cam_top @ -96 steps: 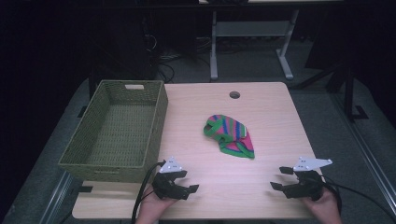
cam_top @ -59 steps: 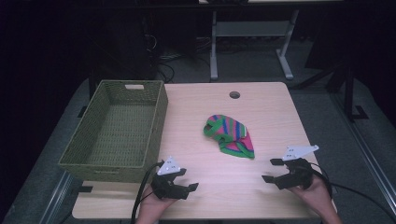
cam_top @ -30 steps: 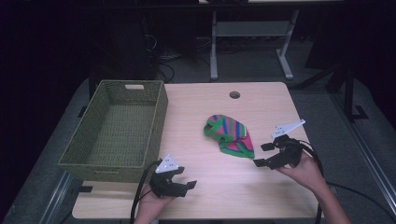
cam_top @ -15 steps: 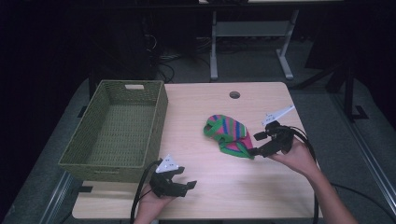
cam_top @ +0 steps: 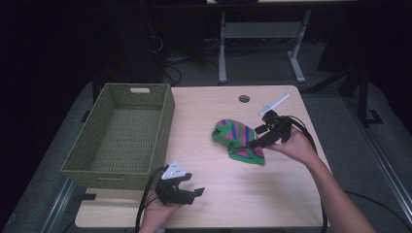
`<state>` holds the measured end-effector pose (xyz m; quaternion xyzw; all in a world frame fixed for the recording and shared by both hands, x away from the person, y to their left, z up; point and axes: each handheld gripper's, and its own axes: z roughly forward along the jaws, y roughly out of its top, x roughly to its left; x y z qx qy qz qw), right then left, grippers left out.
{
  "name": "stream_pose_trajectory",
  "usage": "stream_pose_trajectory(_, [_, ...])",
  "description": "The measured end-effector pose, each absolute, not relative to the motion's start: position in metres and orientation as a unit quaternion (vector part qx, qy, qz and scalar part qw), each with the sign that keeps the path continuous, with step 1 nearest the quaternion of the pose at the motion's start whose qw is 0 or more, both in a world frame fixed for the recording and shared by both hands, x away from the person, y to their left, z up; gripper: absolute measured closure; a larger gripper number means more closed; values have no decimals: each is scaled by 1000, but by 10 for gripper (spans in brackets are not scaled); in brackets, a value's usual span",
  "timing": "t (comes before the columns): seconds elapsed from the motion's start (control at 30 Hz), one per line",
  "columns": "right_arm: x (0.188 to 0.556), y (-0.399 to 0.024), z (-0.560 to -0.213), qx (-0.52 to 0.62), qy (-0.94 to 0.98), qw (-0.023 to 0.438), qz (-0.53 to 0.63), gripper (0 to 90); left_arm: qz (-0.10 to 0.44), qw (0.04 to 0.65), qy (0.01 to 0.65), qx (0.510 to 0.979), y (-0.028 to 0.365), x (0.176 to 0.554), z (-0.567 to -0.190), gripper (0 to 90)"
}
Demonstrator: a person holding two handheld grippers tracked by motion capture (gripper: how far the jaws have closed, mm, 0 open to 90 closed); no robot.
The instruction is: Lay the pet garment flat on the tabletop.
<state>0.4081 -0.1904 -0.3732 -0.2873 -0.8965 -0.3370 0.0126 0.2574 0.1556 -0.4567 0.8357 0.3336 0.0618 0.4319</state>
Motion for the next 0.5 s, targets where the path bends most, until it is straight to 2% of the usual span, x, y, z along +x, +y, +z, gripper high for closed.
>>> stream_pose_trajectory(0.5, [441, -176, -397, -323, -898, 17, -299, 237, 60, 433, 329, 837, 154, 258, -457, 270])
